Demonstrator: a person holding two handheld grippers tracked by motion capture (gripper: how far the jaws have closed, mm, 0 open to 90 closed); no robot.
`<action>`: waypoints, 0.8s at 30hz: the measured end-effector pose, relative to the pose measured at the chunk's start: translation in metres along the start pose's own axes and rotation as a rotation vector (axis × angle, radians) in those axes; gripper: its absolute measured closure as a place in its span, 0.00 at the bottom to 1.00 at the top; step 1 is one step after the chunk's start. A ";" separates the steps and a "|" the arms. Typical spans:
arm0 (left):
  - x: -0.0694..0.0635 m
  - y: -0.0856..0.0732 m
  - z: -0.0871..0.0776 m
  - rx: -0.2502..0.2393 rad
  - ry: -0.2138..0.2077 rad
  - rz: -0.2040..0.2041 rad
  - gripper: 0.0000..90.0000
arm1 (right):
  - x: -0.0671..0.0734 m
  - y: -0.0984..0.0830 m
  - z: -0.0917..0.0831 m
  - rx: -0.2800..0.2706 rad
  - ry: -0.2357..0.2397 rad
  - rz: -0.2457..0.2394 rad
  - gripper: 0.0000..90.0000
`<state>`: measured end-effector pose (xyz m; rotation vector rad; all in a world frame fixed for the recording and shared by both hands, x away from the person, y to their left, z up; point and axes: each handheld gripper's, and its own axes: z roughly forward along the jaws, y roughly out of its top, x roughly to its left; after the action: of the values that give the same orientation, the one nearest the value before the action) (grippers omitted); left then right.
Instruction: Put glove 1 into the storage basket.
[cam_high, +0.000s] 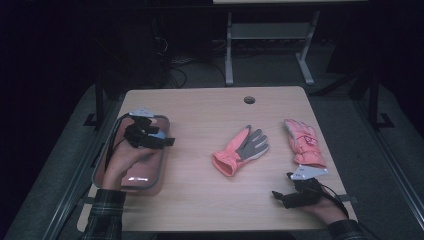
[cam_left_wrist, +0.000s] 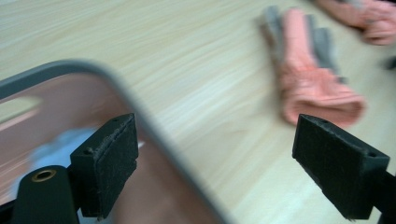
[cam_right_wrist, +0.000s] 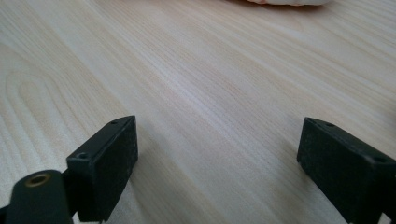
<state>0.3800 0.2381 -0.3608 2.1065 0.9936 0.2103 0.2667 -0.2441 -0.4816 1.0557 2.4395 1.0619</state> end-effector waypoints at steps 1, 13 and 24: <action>-0.006 0.001 0.002 -0.001 -0.007 0.011 0.15 | 0.000 0.000 0.000 0.002 0.000 0.004 0.12; -0.068 0.007 0.017 -0.021 -0.057 0.103 0.15 | 0.000 0.000 0.000 0.007 -0.007 0.010 0.10; -0.105 -0.007 0.038 0.022 -0.069 0.171 0.15 | 0.000 0.000 0.000 0.005 -0.004 0.008 0.11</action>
<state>0.3211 0.1440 -0.3744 2.2049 0.7785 0.2114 0.2669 -0.2440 -0.4816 1.0695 2.4382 1.0553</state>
